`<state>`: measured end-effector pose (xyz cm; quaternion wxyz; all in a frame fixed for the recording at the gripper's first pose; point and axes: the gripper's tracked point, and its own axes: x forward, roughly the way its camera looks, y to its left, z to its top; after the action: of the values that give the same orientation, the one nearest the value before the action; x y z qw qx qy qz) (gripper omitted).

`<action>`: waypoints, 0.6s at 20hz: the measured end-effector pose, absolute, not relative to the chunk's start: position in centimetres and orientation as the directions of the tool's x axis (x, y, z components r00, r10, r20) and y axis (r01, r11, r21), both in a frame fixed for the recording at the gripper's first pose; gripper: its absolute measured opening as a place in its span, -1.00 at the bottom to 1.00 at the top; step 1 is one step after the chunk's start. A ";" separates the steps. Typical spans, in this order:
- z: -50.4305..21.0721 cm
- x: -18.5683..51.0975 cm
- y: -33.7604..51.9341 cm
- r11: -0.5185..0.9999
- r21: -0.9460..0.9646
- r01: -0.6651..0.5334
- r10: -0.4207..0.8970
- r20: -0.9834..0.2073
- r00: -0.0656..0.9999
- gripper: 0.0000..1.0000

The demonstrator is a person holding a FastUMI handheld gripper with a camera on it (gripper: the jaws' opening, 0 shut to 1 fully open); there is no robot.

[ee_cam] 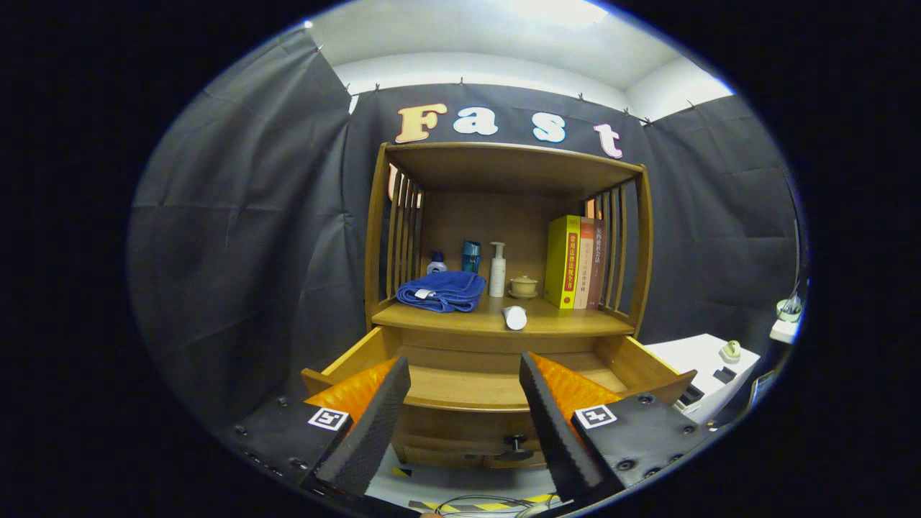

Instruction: Pull open the drawer, take out the items inside it, and place them on the countertop above the cabinet.

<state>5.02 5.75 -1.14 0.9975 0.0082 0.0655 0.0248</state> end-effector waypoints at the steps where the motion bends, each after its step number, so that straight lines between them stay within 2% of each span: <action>1: -1.7 4.7 5.1 0.999 0.024 -0.039 0.042 -0.131 0.990 0.97; 12: -9.5 4.0 0.1 0.996 0.070 0.047 -0.032 -0.212 0.977 0.97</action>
<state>3.96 0.14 -9.48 0.9935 0.0374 0.1060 -0.0199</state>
